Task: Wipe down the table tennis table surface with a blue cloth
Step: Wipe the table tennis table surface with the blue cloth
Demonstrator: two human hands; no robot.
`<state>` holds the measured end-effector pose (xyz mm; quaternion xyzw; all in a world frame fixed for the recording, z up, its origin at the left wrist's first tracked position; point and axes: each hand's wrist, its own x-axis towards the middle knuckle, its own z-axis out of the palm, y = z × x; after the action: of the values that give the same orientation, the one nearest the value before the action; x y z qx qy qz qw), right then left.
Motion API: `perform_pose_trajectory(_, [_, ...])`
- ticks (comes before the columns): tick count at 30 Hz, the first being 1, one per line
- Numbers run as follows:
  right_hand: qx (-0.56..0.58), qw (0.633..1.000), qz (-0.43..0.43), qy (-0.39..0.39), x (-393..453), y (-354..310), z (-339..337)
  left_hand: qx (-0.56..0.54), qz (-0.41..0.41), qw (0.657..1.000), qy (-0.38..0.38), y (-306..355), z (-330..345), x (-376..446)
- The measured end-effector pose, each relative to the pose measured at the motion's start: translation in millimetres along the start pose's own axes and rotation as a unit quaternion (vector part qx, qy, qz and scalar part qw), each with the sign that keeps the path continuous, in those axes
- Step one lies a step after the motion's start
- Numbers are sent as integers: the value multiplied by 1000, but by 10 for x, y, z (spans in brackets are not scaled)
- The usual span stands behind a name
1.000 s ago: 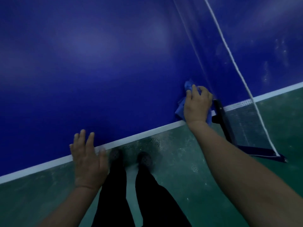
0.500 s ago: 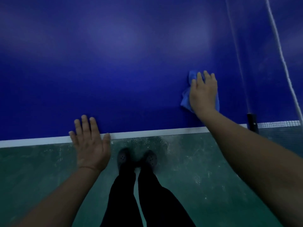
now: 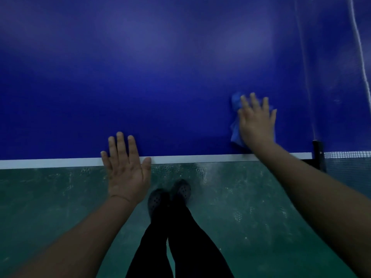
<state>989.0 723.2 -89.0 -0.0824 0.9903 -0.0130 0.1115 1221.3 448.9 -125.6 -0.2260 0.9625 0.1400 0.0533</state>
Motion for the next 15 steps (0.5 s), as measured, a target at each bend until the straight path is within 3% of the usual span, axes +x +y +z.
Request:
perform_pose_trajectory(2, [59,993,94,38,264,-168,-83,5,3,1000,3,-11,-2,0])
perform_pose_trajectory(4, [66,990,104,64,424,-581,-48,2,4,1000,0,-14,-1,-9])
perform_pose_trajectory(7, [33,995,-77,59,259,-1467,92,-9,5,1000,7,-25,12,-9])
perform_pose_trajectory(9, [16,965,-258,37,-144,-1844,204,-43,20,999,23,-68,12,-16])
perform_pose_trajectory(11, [-8,927,-376,-5,-607,-1796,312,-97,47,993,43,-155,-5,-71])
perform_pose_trajectory(13, [-17,922,-386,-11,-897,-1456,394,-147,73,985,61,-256,-49,-154])
perform_pose_trajectory(15, [-27,951,-308,-1,-937,-1125,364,-166,83,980,64,-340,-104,-240])
